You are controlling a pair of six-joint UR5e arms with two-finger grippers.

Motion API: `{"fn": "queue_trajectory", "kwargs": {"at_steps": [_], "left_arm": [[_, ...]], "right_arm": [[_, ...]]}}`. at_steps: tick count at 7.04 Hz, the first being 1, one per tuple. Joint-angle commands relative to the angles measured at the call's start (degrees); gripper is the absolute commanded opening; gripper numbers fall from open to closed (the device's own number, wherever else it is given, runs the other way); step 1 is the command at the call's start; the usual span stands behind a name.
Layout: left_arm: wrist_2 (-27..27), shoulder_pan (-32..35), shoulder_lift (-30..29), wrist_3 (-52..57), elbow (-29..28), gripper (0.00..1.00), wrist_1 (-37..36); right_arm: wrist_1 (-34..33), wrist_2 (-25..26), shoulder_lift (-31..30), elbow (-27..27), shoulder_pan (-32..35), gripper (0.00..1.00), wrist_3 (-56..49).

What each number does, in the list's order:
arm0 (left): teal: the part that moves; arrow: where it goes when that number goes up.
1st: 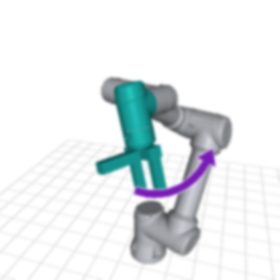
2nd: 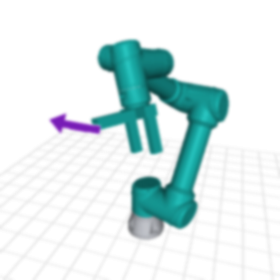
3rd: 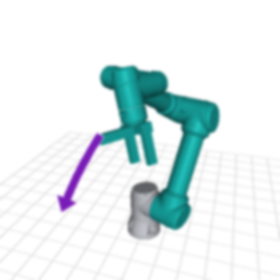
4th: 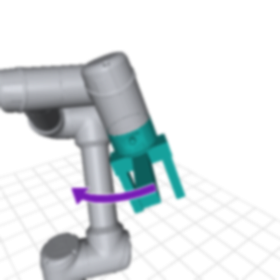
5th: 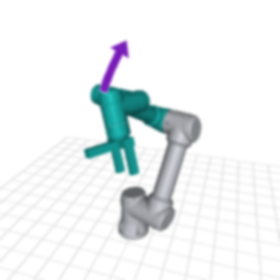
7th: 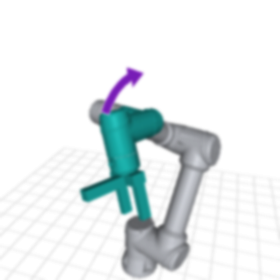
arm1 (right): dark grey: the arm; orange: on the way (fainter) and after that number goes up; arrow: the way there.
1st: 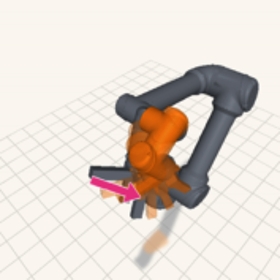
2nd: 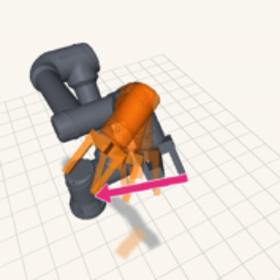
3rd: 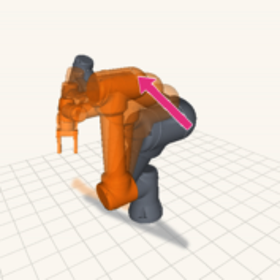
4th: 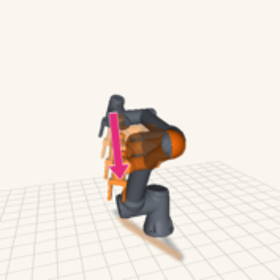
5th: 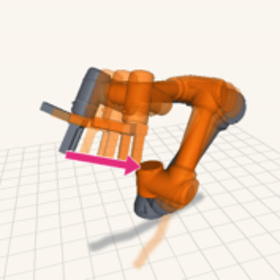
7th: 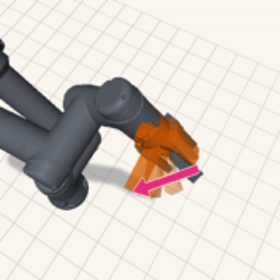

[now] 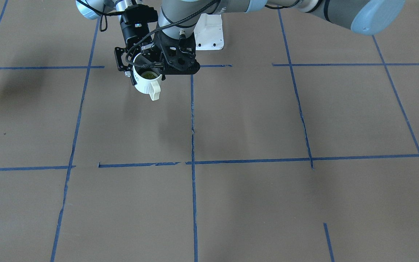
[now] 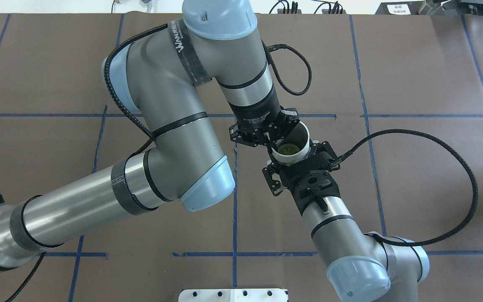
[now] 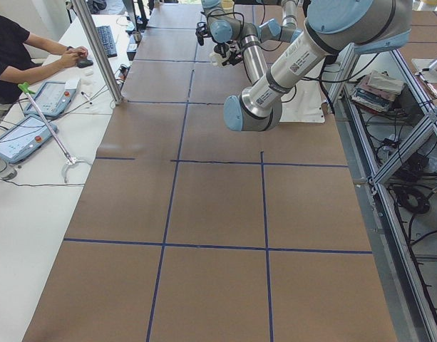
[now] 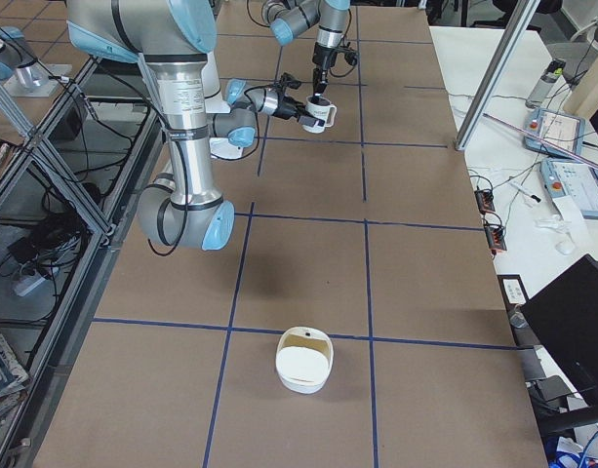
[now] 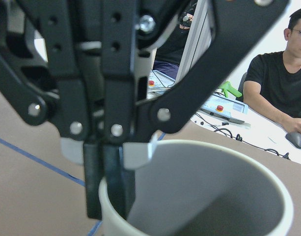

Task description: Left arm hands cup to right arm to dump lemon

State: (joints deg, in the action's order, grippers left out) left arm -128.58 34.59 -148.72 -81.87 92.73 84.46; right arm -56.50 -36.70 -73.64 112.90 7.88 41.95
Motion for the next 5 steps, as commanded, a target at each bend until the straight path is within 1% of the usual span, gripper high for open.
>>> {"fn": "queue_trajectory", "kwargs": {"at_steps": [1,2,3,4,5], "left_arm": [[0.08,0.12,0.36,-0.22,2.70,1.00,0.00],[0.34,1.60,0.79,-0.22,5.77,1.00,0.00],[0.17,5.01,2.10,-0.14,7.89,1.00,0.17],[0.25,5.66,4.29,0.04,9.13,1.00,0.44],[0.34,5.58,7.18,0.21,10.01,1.00,0.87]], "right_arm": [[-0.01,0.05,-1.24,-0.14,-0.05,0.15,-0.11],[0.07,0.66,-2.90,-0.05,0.03,0.17,0.67],[4.25,2.23,-7.18,0.03,0.03,0.17,4.68],[17.26,2.16,-14.35,-0.83,0.03,0.17,13.51],[32.27,1.81,-19.21,-4.67,0.21,0.13,14.73]]}}
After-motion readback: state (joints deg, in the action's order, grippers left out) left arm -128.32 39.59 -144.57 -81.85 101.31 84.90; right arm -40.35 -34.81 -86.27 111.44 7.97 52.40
